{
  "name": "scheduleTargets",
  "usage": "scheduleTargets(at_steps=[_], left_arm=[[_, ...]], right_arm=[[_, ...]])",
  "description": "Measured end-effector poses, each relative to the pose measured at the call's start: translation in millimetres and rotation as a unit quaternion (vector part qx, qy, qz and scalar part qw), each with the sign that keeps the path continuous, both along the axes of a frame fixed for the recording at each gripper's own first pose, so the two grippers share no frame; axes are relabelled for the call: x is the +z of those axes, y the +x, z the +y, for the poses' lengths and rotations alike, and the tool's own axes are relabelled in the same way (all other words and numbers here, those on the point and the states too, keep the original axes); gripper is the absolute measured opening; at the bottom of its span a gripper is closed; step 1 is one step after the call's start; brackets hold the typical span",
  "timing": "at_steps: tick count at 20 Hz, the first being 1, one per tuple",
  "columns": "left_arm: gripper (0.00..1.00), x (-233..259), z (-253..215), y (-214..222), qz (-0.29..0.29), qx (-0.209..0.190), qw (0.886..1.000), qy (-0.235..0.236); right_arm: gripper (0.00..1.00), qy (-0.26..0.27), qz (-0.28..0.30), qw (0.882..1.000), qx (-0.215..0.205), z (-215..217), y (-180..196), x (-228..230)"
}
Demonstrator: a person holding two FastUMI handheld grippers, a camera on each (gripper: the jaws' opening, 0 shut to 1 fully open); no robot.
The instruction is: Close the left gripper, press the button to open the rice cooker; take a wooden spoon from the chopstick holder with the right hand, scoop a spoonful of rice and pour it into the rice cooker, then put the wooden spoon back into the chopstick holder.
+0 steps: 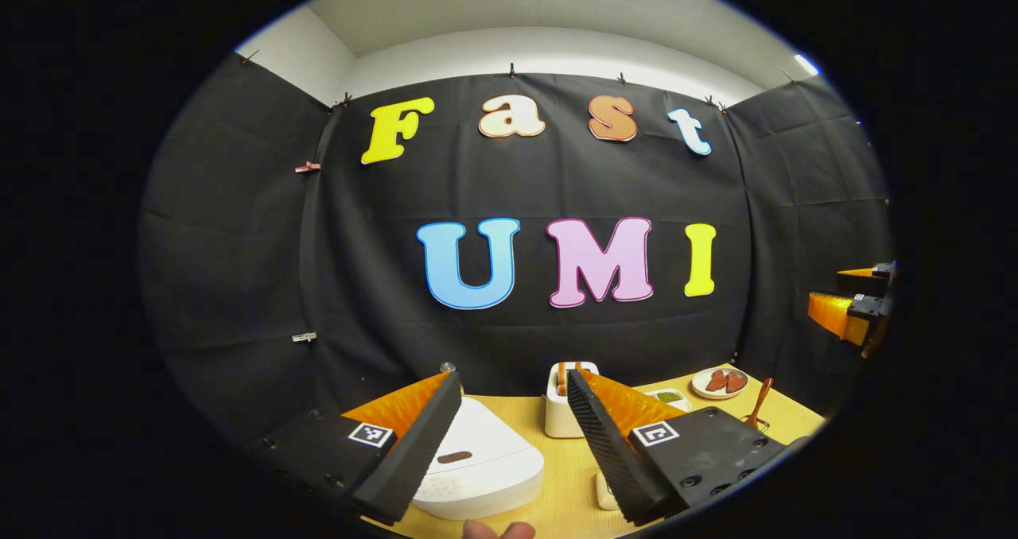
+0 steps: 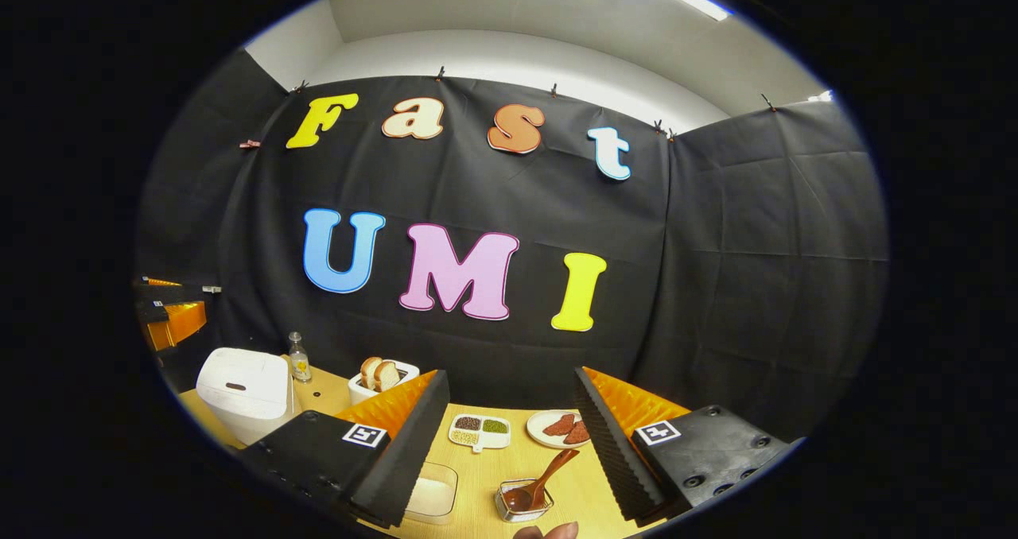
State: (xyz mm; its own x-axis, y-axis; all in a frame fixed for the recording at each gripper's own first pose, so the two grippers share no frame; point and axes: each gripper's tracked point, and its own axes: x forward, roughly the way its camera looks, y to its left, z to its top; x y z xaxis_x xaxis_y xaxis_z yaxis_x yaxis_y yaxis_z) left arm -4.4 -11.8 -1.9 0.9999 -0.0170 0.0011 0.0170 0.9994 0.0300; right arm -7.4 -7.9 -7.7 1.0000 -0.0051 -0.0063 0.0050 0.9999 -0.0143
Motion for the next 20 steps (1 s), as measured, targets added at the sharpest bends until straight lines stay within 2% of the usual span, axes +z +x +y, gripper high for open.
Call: scheduleTargets(at_steps=[3, 7, 9, 10, 14, 17, 20], left_arm=[[0.92, 2, -3, 0, -0.002, -0.016, 1.000, -0.003], [0.41, 4, -9, 3, -0.001, -0.055, 0.998, -0.015], [0.15, -3, 1, 6, 0.012, -0.053, 0.998, -0.017], [0.08, -6, 8, 10, 0.018, -0.047, 0.999, -0.018], [0.08, -22, 22, 16, 0.049, -0.059, 0.997, -0.024], [0.08, -50, 40, 32, 0.104, -0.073, 0.991, -0.036], [0.08, -84, 62, 52, 0.172, -0.077, 0.980, -0.057]], right_arm=[[0.98, -0.008, -0.001, 1.000, 0.001, 0, -1, 0], [0.98, -0.017, -0.004, 1.000, -0.001, -2, -1, 2], [0.98, -0.019, -0.005, 1.000, -0.003, -4, -2, 3], [0.98, -0.019, -0.005, 1.000, -0.004, -4, -2, 3], [0.98, -0.024, -0.003, 1.000, -0.004, -6, -5, 1], [0.98, -0.029, -0.003, 1.000, -0.007, -7, -6, 0], [0.97, -0.024, 0.000, 1.000, -0.012, -10, -8, -3]])
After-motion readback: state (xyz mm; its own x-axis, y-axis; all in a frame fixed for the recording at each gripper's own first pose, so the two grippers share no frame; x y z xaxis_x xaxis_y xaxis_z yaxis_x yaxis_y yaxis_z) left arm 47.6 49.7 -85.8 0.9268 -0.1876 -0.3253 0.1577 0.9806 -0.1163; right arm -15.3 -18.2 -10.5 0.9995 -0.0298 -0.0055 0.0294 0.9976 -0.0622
